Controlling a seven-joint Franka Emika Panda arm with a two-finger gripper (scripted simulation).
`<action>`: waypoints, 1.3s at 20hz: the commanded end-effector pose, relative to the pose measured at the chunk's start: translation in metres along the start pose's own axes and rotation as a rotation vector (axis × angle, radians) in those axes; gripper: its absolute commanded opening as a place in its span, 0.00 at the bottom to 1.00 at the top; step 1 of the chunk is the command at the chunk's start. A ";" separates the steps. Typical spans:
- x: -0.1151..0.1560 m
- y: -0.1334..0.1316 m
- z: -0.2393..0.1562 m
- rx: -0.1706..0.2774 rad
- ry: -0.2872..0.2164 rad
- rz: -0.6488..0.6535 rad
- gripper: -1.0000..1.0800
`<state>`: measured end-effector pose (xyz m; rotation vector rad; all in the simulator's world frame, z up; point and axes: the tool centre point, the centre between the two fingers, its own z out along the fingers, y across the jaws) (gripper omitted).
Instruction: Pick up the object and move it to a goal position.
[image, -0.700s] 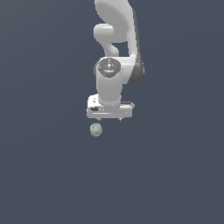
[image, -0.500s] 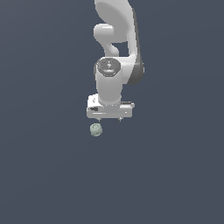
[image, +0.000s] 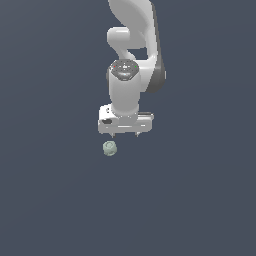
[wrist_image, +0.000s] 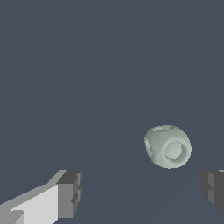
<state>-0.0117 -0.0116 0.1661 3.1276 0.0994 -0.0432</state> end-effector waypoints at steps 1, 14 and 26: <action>0.000 0.000 -0.001 0.000 0.000 -0.001 0.96; -0.003 0.027 0.027 0.004 0.009 -0.074 0.96; -0.012 0.071 0.071 0.008 0.026 -0.194 0.96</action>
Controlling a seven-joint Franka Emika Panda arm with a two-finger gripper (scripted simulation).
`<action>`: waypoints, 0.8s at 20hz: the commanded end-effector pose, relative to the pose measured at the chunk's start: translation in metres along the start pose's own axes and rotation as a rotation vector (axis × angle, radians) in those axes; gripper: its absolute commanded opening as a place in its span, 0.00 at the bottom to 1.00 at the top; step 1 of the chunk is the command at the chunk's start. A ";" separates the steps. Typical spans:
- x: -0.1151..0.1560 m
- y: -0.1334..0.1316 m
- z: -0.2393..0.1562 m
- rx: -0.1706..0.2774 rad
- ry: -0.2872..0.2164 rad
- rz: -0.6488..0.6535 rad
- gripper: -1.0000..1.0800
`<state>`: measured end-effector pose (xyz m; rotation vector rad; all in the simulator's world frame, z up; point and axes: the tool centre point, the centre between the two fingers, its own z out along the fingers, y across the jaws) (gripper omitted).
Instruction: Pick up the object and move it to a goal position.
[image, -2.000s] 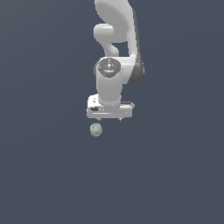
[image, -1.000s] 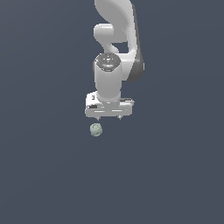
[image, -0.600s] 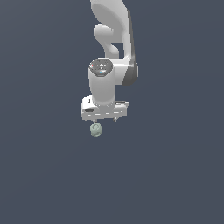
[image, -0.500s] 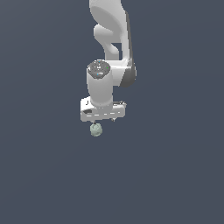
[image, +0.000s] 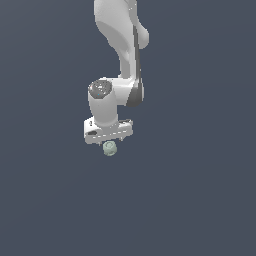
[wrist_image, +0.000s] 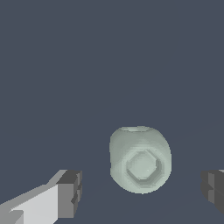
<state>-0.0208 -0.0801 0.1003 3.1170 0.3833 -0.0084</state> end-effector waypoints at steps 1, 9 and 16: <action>-0.003 0.005 0.006 0.000 0.003 -0.018 0.96; -0.005 0.009 0.010 0.000 0.004 -0.029 0.96; -0.006 0.009 0.032 0.000 0.005 -0.030 0.96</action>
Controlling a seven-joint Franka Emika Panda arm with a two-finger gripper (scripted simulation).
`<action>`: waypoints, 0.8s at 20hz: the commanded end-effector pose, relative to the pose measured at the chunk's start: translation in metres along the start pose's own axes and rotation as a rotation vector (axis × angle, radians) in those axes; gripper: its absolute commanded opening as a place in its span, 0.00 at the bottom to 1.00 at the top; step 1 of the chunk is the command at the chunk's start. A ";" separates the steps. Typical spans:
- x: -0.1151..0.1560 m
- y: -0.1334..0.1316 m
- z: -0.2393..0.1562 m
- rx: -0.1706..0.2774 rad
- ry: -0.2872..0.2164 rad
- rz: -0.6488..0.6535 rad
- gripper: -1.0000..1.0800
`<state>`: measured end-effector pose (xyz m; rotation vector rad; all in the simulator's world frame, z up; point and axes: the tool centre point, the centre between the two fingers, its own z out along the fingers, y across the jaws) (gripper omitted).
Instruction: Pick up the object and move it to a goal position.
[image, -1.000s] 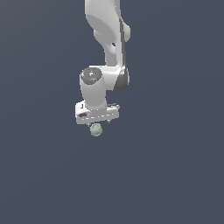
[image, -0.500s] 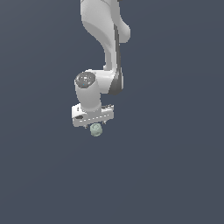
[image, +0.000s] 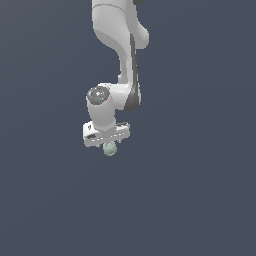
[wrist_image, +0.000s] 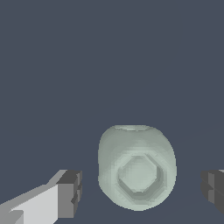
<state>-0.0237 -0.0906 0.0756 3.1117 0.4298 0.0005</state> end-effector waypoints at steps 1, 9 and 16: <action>-0.001 0.000 0.012 0.000 -0.001 -0.001 0.96; 0.000 0.000 0.036 0.000 0.000 -0.003 0.96; 0.000 0.000 0.036 0.000 0.000 -0.003 0.00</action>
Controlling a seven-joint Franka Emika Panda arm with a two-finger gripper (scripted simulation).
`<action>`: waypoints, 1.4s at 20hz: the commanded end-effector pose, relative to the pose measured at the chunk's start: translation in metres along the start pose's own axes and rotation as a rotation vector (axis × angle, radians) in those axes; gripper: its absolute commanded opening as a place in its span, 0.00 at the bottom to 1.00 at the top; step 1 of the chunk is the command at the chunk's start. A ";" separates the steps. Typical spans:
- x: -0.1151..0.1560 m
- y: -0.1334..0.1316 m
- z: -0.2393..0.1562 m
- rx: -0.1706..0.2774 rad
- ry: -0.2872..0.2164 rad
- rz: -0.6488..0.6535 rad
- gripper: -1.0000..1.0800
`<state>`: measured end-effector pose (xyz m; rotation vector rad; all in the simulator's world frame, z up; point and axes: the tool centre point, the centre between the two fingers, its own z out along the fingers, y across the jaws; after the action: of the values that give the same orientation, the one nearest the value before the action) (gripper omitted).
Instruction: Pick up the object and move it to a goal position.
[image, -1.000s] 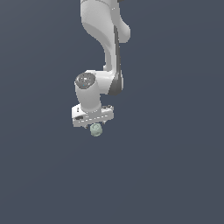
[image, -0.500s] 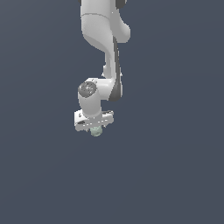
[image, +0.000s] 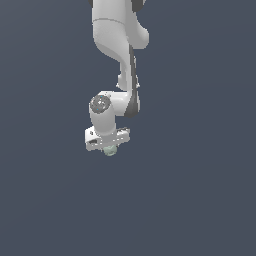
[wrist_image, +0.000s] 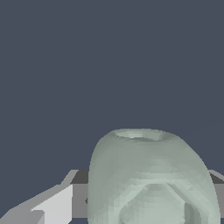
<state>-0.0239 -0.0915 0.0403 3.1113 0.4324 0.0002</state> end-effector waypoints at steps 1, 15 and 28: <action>0.000 -0.001 0.001 0.000 0.000 -0.001 0.00; 0.020 -0.028 -0.030 0.000 0.000 0.000 0.00; 0.086 -0.118 -0.126 0.000 0.000 0.000 0.00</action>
<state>0.0221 0.0326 0.1543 3.1108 0.4334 0.0007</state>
